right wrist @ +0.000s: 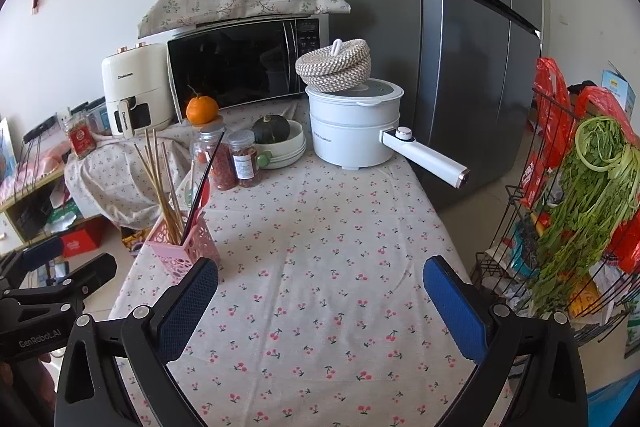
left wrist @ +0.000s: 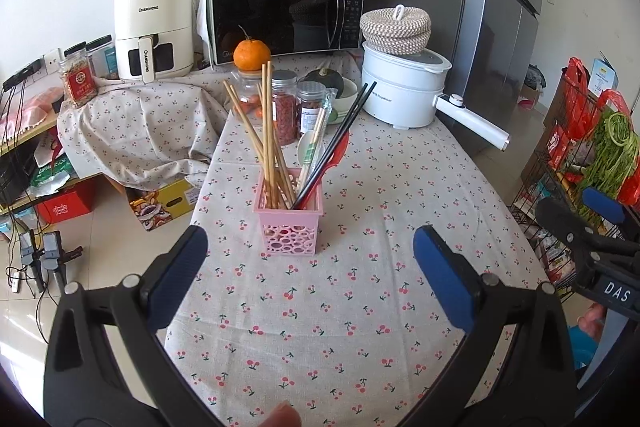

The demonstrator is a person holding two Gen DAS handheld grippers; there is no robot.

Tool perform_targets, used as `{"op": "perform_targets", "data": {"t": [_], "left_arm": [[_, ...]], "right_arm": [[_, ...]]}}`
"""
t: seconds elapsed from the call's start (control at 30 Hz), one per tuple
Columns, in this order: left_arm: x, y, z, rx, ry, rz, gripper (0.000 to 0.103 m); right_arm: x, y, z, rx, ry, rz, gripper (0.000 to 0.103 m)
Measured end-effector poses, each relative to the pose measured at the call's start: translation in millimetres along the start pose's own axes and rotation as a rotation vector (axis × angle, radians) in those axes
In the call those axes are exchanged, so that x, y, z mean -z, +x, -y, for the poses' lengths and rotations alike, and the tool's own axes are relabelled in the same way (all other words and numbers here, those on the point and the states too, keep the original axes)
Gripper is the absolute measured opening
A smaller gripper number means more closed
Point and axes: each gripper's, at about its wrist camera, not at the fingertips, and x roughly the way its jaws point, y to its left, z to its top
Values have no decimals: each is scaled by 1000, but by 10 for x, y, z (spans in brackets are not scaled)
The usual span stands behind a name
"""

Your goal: Organize utensils

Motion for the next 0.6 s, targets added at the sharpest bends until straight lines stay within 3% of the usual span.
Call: {"op": "perform_targets", "data": {"t": [0.6], "left_arm": [[40,17,4,4,-1,-11,102]], "right_arm": [[35,148,-20,1,10,-48,103]]}}
